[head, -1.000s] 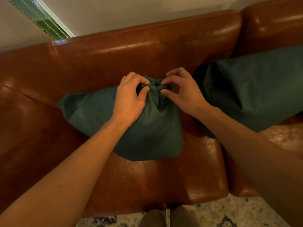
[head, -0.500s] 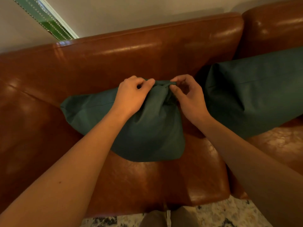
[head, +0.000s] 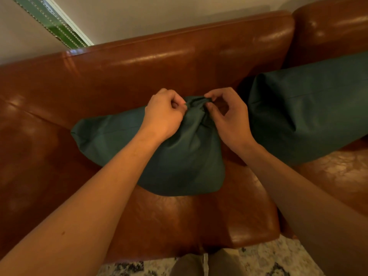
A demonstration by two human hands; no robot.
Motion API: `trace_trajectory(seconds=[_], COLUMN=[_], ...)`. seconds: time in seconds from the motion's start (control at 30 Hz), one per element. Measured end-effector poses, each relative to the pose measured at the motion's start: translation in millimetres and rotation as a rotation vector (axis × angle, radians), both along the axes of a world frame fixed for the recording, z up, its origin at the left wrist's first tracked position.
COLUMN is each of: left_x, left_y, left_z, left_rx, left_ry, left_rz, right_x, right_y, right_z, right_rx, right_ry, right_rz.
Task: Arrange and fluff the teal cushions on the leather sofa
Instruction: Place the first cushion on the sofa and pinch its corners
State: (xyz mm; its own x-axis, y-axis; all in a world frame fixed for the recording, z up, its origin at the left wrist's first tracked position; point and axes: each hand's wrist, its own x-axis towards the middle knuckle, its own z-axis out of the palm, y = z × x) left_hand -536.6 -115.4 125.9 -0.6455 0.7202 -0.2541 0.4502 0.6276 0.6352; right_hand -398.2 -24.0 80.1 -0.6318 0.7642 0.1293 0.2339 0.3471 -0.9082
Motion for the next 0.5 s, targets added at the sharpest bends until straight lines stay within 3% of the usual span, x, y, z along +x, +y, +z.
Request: trace_trajectory(seconds=[0.17,0.37,0.5], left_x=[0.1,-1.3,-0.5], left_y=[-2.6,0.8,1.7], left_z=[3.2,3.1,2.4], left_rx=[0.199,0.261,0.242], left_ry=[-0.041,-0.353,-0.414], left_rz=[0.146,0.282,0.289], right_x=[5.4,4.5,-1.3], right_y=[-2.8,-8.0,-5.7], right_z=[-5.8,-4.0,7.6], right_rx=[-0.049,-0.061,0.06], right_ry=[-0.021,-0.032,-0.115], right_rz=[-0.001,-0.046,-0.013])
